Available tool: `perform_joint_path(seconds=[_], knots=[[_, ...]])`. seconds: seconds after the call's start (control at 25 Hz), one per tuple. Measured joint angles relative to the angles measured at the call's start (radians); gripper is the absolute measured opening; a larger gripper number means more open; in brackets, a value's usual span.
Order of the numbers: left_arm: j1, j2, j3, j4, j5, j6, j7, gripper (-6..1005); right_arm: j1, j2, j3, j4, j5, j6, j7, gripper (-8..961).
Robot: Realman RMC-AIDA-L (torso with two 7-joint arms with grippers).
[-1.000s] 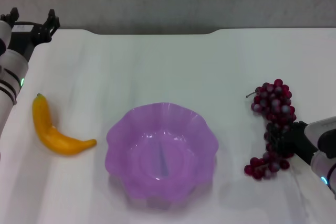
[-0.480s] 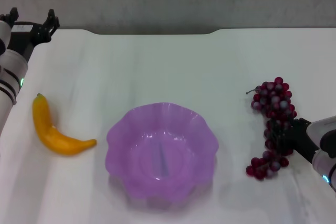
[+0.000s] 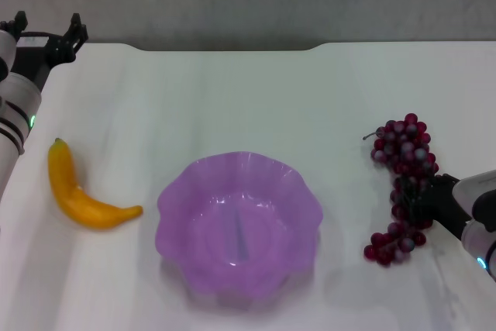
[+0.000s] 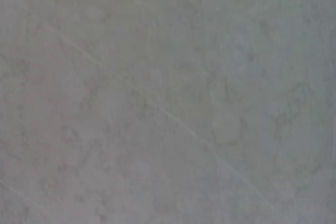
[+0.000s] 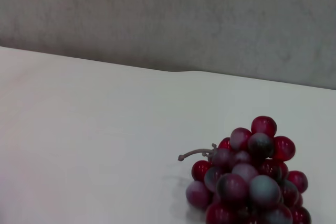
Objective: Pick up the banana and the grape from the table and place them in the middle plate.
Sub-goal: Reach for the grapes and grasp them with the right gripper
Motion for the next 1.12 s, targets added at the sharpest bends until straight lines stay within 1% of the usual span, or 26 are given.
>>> perform_joint_path(seconds=[0.12,0.36,0.84,0.96,1.12], knots=[[0.0,0.0,0.0,0.0,0.0,0.0,0.0,903,-0.003,0.0,-0.001,-0.001,0.0,-0.015,0.0,392],[0.009,0.0,0.0,0.001,0.0,0.001,0.0,903,-0.024,0.002,-0.001,-0.009,0.001,-0.089,-0.03,385],[0.011,0.0,0.0,-0.001,0.0,0.001,0.0,903,-0.031,0.003,0.0,-0.009,0.001,-0.112,-0.038,372],[0.012,0.0,0.0,-0.001,0.0,0.001,0.0,903,-0.045,0.005,0.004,-0.021,0.013,-0.152,-0.09,369],[0.012,0.0,0.0,-0.001,0.0,0.001,0.0,903,-0.052,0.004,0.014,-0.041,0.045,-0.154,-0.143,367]])
